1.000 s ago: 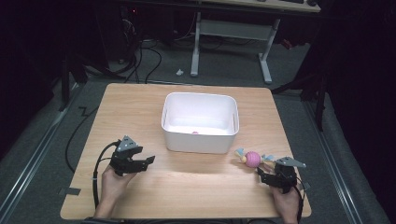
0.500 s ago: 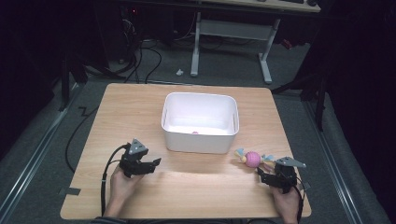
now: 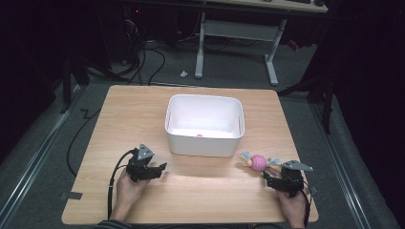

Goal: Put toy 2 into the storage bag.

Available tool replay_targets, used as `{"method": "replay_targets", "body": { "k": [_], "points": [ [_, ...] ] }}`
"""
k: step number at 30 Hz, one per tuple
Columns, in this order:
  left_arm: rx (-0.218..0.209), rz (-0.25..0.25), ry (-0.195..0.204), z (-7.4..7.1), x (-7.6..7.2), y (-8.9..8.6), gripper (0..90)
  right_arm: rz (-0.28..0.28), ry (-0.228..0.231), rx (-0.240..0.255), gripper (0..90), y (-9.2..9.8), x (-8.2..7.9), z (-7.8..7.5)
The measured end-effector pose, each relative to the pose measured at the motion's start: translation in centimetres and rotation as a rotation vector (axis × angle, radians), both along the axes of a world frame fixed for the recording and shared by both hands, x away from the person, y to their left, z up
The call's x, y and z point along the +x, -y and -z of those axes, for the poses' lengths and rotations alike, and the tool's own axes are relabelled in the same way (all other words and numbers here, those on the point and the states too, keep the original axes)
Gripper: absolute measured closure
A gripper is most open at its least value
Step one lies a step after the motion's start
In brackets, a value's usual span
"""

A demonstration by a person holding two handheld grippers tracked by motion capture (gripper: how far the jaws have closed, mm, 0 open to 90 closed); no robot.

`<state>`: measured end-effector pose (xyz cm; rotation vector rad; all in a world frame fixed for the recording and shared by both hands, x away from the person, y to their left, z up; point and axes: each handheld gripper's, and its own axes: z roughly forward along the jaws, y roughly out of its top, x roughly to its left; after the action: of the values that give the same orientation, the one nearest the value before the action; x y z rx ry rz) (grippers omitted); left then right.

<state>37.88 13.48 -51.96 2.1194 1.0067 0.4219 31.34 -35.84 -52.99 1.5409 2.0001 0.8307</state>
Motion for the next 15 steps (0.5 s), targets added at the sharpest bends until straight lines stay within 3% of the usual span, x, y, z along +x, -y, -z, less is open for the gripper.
{"method": "replay_targets", "body": {
  "k": [7,12,15],
  "points": [
    [0.020,0.001,-0.005,0.58,0.43,0.31,32.4,-0.007,-0.001,-0.002,21.9,-0.08,0.14,0.02],
    [0.019,-0.004,0.001,0.75,0.42,0.43,32.7,-0.068,-0.004,-0.003,19.9,-0.18,0.19,0.02],
    [0.021,0.000,0.002,0.92,0.44,0.44,32.7,-0.074,-0.004,-0.003,19.9,-0.16,0.21,0.02]
  ]
}}
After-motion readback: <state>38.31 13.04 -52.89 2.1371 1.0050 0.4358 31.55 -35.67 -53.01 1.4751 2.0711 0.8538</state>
